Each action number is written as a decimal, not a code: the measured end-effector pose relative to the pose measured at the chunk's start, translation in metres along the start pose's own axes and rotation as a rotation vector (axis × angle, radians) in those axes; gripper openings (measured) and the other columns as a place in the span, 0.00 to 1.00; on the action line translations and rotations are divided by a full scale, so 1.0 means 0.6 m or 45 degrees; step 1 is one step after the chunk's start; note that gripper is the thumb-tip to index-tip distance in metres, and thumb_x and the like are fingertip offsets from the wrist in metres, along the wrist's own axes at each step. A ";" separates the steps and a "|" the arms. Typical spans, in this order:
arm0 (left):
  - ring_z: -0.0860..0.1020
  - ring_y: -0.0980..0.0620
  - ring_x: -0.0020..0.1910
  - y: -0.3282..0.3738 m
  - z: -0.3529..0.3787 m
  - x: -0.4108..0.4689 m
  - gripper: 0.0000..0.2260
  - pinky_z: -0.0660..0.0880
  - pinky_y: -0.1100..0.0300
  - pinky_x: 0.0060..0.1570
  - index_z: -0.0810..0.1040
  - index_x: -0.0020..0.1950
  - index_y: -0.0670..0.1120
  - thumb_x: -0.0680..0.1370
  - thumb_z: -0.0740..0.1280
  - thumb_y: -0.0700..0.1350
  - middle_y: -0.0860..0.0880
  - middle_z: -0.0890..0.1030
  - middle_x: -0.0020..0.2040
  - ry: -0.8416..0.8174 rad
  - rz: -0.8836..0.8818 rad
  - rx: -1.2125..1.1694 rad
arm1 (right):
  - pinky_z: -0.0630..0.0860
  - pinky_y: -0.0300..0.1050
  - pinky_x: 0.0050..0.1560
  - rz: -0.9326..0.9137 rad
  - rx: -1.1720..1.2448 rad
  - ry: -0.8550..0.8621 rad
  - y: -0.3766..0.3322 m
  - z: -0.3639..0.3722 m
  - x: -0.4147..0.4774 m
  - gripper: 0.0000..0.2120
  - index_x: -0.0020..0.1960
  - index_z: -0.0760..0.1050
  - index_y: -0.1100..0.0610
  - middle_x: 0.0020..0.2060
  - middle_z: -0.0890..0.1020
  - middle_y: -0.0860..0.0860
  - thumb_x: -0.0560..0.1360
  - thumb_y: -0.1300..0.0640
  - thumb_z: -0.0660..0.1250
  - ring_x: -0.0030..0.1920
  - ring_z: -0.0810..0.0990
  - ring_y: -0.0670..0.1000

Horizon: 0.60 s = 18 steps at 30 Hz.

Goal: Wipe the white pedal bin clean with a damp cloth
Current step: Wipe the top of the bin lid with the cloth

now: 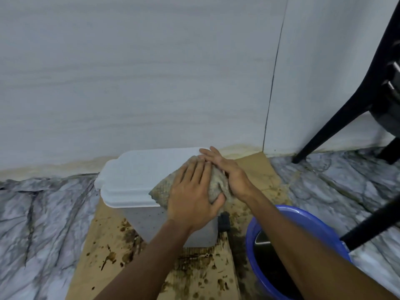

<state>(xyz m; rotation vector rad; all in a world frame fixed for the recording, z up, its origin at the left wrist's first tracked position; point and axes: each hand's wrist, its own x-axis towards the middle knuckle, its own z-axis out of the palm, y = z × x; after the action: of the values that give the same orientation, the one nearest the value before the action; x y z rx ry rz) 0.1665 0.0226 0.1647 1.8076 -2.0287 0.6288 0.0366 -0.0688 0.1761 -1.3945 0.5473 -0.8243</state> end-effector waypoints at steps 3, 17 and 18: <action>0.71 0.42 0.75 -0.055 -0.011 -0.034 0.37 0.60 0.47 0.77 0.71 0.76 0.40 0.79 0.61 0.68 0.40 0.72 0.75 0.020 0.124 -0.072 | 0.57 0.35 0.74 0.010 -0.242 -0.059 -0.004 -0.019 0.003 0.20 0.67 0.78 0.59 0.74 0.71 0.44 0.84 0.52 0.55 0.77 0.58 0.38; 0.67 0.43 0.77 0.003 -0.012 -0.009 0.37 0.61 0.43 0.76 0.71 0.76 0.42 0.79 0.58 0.69 0.42 0.73 0.75 -0.066 -0.207 -0.088 | 0.60 0.31 0.68 0.031 -0.265 -0.013 -0.005 -0.013 -0.004 0.27 0.68 0.78 0.54 0.73 0.72 0.41 0.82 0.39 0.53 0.78 0.54 0.38; 0.67 0.44 0.77 0.002 -0.013 -0.009 0.36 0.60 0.45 0.76 0.72 0.76 0.42 0.79 0.57 0.68 0.43 0.73 0.75 -0.054 -0.206 -0.125 | 0.62 0.25 0.63 0.034 -0.255 -0.012 -0.008 -0.011 -0.005 0.28 0.68 0.78 0.56 0.73 0.72 0.43 0.82 0.39 0.53 0.78 0.55 0.39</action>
<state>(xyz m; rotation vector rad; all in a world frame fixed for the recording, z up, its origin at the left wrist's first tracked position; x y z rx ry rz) 0.1657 0.0314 0.1685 1.9170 -1.8808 0.4396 0.0289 -0.0702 0.1798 -1.5695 0.6540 -0.7568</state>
